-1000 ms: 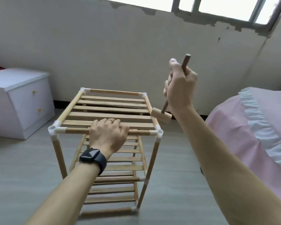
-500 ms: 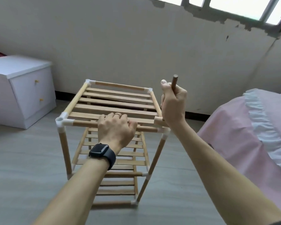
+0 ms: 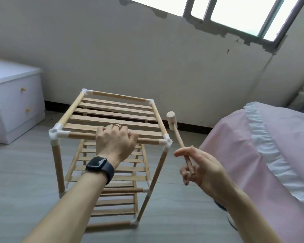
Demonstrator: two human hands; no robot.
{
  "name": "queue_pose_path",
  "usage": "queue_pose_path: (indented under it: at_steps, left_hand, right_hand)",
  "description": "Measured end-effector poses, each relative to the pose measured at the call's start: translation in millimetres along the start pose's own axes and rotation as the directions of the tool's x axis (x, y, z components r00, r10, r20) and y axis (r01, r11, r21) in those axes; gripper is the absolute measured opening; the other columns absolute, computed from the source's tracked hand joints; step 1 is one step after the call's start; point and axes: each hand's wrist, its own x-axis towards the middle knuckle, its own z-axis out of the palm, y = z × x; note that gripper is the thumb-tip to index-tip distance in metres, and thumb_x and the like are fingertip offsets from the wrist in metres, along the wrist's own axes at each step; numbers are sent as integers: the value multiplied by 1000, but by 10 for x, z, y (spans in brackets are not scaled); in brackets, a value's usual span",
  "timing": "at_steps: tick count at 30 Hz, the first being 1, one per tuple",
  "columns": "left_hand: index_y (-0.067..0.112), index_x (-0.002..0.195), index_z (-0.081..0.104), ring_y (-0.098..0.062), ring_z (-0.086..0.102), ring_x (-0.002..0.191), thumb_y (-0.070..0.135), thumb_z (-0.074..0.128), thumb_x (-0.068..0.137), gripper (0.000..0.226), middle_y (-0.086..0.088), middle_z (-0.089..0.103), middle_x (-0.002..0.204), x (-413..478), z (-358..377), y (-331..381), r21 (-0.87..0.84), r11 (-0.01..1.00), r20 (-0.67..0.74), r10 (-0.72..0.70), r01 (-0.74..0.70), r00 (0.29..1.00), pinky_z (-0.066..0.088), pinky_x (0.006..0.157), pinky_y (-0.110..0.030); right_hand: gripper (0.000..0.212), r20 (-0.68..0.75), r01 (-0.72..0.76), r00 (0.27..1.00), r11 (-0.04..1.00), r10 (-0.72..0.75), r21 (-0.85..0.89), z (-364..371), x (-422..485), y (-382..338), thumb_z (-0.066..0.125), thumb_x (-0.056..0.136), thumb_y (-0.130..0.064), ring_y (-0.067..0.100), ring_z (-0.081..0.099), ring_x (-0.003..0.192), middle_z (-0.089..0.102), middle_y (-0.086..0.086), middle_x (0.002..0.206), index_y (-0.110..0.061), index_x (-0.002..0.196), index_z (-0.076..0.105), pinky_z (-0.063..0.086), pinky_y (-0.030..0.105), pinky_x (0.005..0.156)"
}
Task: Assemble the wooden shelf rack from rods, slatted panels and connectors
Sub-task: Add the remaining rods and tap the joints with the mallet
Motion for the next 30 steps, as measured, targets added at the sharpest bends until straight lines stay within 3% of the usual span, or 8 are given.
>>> queue_pose_path:
  at_steps: [6,10,12,17,21,24,28,30]
  left_hand:
    - [22,97,71,-23,63,95,46,19,94,57,-3,72,99,-13,-6,6,-6,1000,26,-5,5,1000,37,87,-42]
    - [21,103,70,-27,62,96,47,22,96,55,-7,71,102,-20,-28,8,9,1000,44,9,-9,999,37,86,-43]
    - [20,105,70,-27,61,94,48,20,97,57,-7,70,102,-17,-33,9,21,1000,52,11,-13,999,36,85,-43]
    - [20,104,69,-26,59,90,48,19,97,58,-6,69,99,-8,-28,14,30,1000,51,2,-4,999,36,83,-42]
    - [20,104,69,-26,59,92,47,21,98,55,-6,69,101,-3,-43,24,32,999,56,-7,5,998,36,83,-42]
    - [19,105,68,-26,59,92,47,19,97,57,-6,69,101,2,-46,23,40,999,56,-9,7,998,35,82,-41]
    - [19,104,68,-25,58,90,48,19,97,58,-6,69,100,-14,-69,36,60,998,59,-13,9,998,35,81,-40]
    - [19,104,68,-25,58,90,48,19,97,57,-6,69,99,-6,-69,34,70,997,60,-15,11,998,35,80,-40]
  right_hand:
    - [18,-365,-129,920,769,-143,-626,-135,-101,120,45,108,-23,6,51,56,63,-3,79,-34,119,54,43,19,50]
    - [38,-421,-313,905,574,-63,-757,-213,-93,-19,40,108,-40,8,52,51,55,-18,50,-27,86,68,38,26,51]
    - [43,-413,-321,908,517,-72,-794,-243,-74,-151,40,107,-43,10,53,52,56,-22,50,-28,77,66,37,25,52]
    - [38,-441,-63,784,651,-437,-757,-267,-143,-194,33,106,-48,17,57,54,59,3,60,-25,85,56,45,32,54]
    - [38,-332,-269,941,453,-64,-850,-254,-198,-36,32,107,-46,16,54,50,60,0,59,-23,86,56,46,38,56]
    - [38,-394,-81,828,609,-400,-789,-269,-185,-98,31,106,-46,19,54,49,57,2,53,-22,85,53,39,30,47]
    - [40,-321,-274,946,409,-52,-871,-214,-140,-105,30,108,-44,20,57,58,61,0,66,-23,83,54,42,37,59]
    - [38,-370,-212,899,507,-236,-836,-227,-144,-99,33,107,-43,13,55,53,59,-6,57,-23,84,56,40,32,56]
